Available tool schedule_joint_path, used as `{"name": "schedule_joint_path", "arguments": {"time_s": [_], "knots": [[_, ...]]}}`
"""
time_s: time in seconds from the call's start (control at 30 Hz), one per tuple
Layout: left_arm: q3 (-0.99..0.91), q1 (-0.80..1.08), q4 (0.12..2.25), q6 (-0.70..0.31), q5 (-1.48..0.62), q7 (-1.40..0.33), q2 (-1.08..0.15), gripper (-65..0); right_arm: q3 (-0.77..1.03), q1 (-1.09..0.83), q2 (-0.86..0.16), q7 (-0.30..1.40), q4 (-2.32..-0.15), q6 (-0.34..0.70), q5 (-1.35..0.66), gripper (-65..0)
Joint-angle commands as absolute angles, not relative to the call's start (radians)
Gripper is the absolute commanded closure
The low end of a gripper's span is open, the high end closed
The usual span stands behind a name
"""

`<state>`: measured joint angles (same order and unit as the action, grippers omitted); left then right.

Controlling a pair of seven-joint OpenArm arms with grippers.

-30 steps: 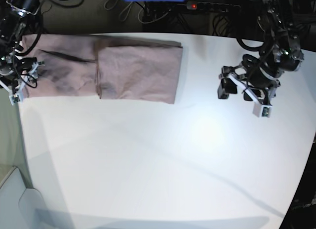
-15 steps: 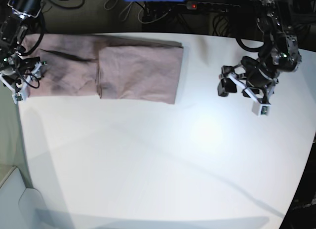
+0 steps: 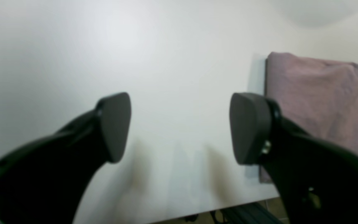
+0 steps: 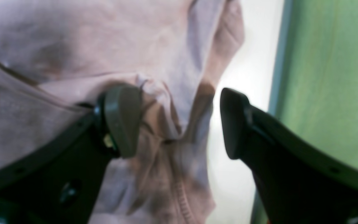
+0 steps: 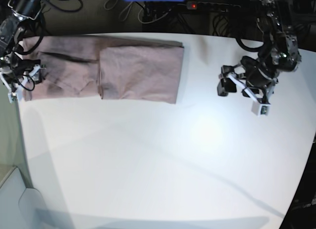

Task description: Layout the t-shirt on the table in an organized manner, then fold the t-shirt properly

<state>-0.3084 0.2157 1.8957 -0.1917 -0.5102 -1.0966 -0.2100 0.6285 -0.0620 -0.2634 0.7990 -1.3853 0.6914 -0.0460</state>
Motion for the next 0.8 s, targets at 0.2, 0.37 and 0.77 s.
{"name": "schedule_joint_path", "arguments": {"time_s": [0.2, 0.37, 0.77], "knots": [[-0.311, 0.206, 1.911, -0.194, -0.521, -1.081, -0.216, -47.7, 0.634, -0.068, -0.268, 0.848, -1.449, 0.698, 0.005, -40.6], [-0.311, 0.206, 1.911, -0.194, -0.521, -1.081, -0.216, -47.7, 0.65, -0.068, -0.268, 0.848, -1.529, 0.698, 0.004, -40.7], [-0.311, 0.205, 1.911, -0.194, -0.521, -1.079, -0.216, -47.7, 0.682, -0.056, -0.265, 0.958, -1.612, 0.698, 0.002, -40.8]]}}
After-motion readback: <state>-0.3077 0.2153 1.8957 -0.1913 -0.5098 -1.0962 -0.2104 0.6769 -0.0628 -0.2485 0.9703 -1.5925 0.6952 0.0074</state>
